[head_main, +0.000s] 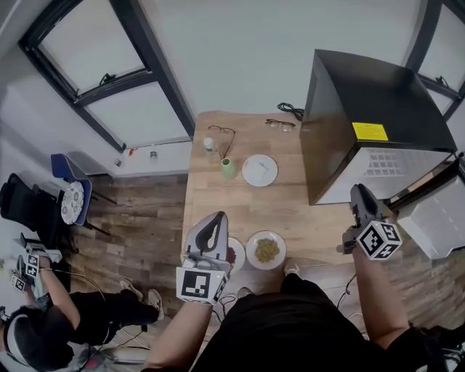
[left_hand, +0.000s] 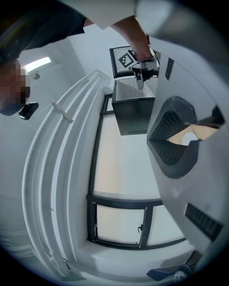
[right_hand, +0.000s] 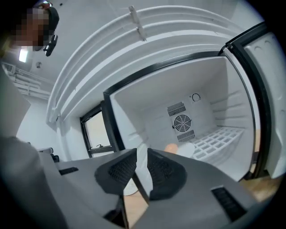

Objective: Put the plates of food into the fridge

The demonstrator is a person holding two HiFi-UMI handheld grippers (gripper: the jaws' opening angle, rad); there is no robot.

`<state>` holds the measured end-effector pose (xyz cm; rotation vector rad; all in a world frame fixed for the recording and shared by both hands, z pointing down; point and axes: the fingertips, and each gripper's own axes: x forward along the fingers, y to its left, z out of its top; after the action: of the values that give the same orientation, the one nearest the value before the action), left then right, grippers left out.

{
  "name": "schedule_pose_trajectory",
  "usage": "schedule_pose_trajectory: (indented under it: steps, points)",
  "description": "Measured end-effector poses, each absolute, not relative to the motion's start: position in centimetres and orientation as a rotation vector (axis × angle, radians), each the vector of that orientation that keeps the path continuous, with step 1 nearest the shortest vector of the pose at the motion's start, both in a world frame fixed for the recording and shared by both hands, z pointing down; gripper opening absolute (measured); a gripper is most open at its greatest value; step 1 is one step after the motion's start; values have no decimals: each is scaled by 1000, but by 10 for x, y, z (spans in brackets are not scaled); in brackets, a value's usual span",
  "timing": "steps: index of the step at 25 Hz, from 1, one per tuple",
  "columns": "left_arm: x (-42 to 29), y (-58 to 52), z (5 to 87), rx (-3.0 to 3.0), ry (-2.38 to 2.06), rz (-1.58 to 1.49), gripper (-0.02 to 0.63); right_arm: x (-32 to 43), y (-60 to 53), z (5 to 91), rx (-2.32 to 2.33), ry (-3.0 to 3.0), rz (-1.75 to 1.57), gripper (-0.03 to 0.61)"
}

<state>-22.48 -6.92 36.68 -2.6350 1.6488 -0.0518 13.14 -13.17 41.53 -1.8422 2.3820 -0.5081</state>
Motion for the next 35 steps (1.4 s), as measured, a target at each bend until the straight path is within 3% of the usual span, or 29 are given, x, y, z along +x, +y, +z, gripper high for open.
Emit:
schedule_pose_trajectory:
  steps: [14,21,29,35]
  points:
    - [-281,0,406,-2717,1501,-117,3,4,-20,519,-1726,2418,-763,89]
    - [-291,7,413,-2728,1465,-176,3,-40,29,617,-1674,2383,-1132,92]
    - [-299,19,426,-2761,1469,-290,3,-33,42,696,-1754,2095,-1440,161]
    - [-305,23,438,-2779,1468,-360,3,-41,45,715,-1722,1982,-1549,172]
